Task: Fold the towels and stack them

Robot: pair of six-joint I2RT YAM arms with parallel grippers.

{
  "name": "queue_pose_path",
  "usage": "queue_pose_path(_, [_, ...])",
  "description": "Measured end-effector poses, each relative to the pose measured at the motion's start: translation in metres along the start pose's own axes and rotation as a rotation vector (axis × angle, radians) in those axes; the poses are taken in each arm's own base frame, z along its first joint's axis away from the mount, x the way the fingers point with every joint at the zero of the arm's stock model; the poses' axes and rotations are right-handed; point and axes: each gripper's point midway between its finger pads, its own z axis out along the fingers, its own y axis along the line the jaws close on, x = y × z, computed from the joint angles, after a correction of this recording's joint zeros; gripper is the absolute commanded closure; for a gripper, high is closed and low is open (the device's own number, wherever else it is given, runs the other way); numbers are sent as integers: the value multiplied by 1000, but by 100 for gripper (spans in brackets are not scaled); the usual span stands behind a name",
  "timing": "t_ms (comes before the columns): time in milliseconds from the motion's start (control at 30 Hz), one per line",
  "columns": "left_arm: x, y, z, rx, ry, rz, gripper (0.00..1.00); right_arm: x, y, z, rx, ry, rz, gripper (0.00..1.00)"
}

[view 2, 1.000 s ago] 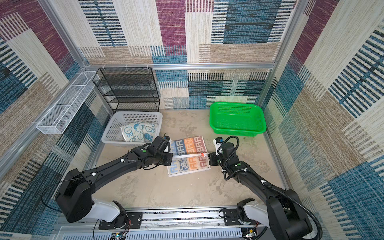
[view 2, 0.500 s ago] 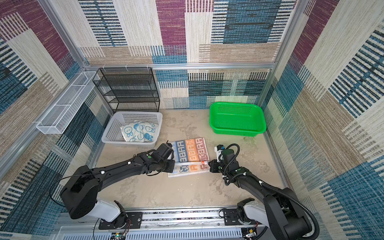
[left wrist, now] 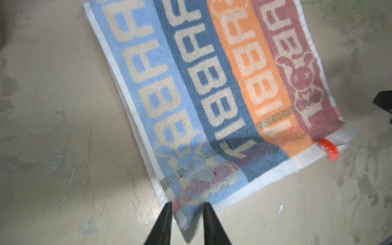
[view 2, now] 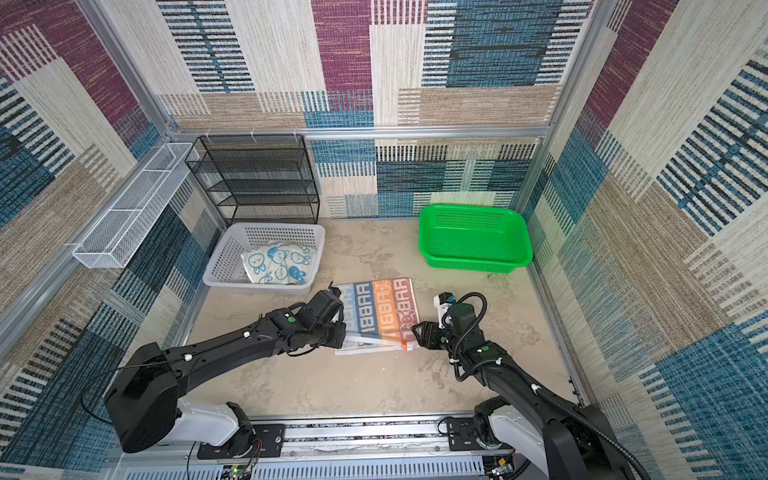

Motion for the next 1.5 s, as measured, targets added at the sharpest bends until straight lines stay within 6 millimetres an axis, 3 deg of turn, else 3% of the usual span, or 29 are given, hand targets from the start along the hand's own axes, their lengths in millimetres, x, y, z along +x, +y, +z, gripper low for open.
queue_pose_path(133, [6, 2, -8, 3, -4, 4, 68, -15, 6, -8, 0, -54, -9, 29])
queue_pose_path(333, [1, 9, -23, -12, -59, -15, 55, -37, 11, -5, 22, -77, -15, 26])
queue_pose_path(467, [-14, 15, -32, -42, -108, -39, 48, -57, 12, 1, 52, -95, -28, 25])
queue_pose_path(533, [-26, 19, -36, -61, -138, -57, 34, -66, 13, 5, 63, -105, -37, 25])
queue_pose_path(700, [-48, 38, -36, -108, -168, -122, 19, -87, 17, 19, 73, -111, -63, 25])
queue_pose_path(1067, [-84, 62, -16, -161, -143, -204, 24, -108, 6, 57, 135, -81, -96, 24])
queue_pose_path(1500, [-127, 64, 26, -203, -103, -215, 27, -124, -18, 117, 217, -26, -124, 37])
